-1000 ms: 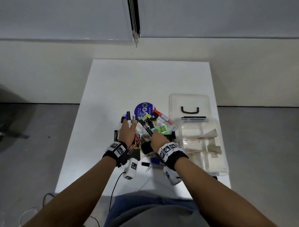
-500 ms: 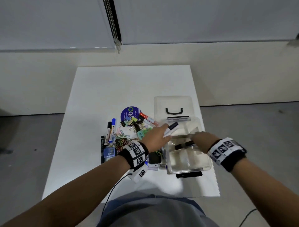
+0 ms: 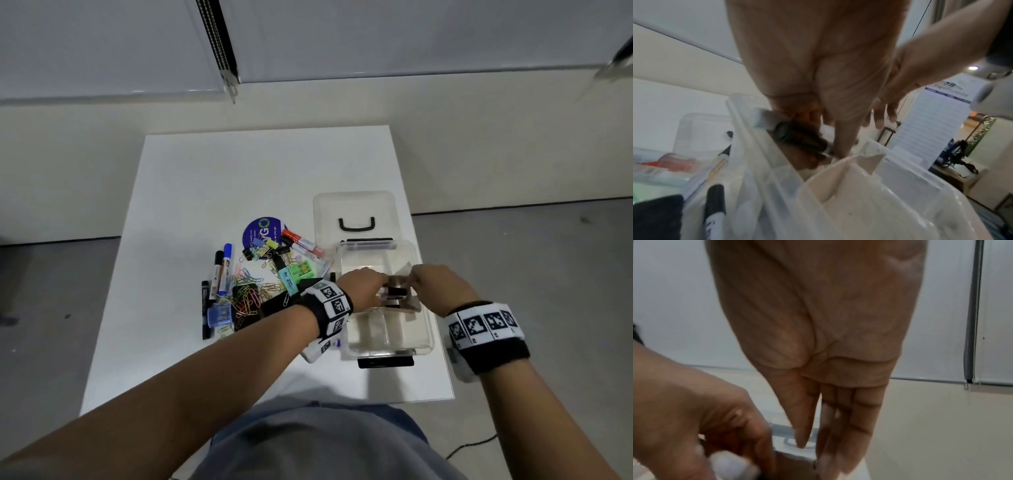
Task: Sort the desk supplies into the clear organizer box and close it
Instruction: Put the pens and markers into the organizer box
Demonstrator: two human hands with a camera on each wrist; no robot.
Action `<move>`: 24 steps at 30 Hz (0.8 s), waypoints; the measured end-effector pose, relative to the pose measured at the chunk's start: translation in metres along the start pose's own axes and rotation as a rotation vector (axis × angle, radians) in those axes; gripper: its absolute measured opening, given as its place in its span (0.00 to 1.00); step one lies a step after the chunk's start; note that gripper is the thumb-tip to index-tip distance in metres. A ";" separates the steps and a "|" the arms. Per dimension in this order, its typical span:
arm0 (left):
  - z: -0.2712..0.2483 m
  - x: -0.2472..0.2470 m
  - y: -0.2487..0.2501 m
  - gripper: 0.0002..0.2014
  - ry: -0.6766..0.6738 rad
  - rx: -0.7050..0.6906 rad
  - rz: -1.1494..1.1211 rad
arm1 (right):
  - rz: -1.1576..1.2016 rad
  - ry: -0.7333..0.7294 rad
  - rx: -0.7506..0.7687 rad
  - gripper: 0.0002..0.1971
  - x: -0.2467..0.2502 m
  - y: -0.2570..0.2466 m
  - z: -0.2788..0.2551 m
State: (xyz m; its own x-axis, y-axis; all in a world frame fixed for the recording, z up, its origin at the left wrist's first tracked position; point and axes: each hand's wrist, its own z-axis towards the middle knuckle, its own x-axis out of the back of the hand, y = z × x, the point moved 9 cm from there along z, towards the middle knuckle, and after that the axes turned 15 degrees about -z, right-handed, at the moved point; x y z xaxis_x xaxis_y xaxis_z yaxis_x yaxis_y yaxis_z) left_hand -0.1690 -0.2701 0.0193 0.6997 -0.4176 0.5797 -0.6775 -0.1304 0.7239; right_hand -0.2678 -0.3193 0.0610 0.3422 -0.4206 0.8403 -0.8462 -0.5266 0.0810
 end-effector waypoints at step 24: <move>-0.158 0.114 -0.318 0.25 0.620 0.905 -0.232 | 0.134 0.100 -0.031 0.26 -0.029 -0.231 0.131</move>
State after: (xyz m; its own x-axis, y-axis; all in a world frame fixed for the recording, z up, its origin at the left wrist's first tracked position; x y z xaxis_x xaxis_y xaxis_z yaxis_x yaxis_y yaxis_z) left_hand 0.1624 -0.1338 -0.0855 0.6515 0.1884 0.7349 -0.2549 -0.8580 0.4460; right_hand -0.0292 -0.2823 -0.0526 0.1844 -0.4095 0.8935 -0.8944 -0.4469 -0.0202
